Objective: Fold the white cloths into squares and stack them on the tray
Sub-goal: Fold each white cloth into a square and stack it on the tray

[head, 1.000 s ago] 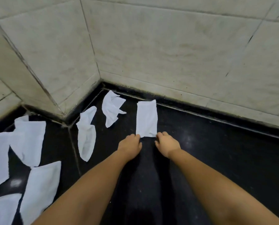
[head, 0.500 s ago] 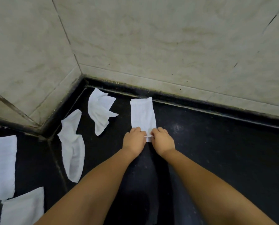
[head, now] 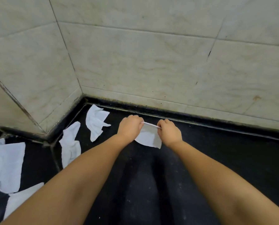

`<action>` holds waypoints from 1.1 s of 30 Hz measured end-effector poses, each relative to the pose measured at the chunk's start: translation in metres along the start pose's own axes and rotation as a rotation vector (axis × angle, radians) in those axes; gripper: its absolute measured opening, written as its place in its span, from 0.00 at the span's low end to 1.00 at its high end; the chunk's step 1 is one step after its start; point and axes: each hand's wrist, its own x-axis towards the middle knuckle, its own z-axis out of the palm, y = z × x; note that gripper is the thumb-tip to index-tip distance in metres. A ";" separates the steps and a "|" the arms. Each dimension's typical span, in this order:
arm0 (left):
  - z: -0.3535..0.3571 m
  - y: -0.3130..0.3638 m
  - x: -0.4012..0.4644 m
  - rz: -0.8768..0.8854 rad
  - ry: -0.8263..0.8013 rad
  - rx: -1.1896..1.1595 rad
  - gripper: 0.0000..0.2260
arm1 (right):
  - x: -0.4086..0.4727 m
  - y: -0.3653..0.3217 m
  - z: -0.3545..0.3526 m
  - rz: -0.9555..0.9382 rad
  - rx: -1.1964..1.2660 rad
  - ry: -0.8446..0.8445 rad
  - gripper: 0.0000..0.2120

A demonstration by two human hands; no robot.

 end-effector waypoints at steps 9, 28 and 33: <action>-0.012 0.029 -0.017 -0.214 0.135 -0.282 0.11 | -0.035 0.073 -0.060 0.164 0.178 0.102 0.09; -0.044 0.049 -0.012 -0.537 0.202 -1.226 0.06 | -0.035 0.096 -0.108 0.276 0.960 0.217 0.05; -0.009 0.041 -0.052 -0.573 -0.184 -1.334 0.03 | -0.073 0.119 -0.068 0.272 0.836 0.057 0.07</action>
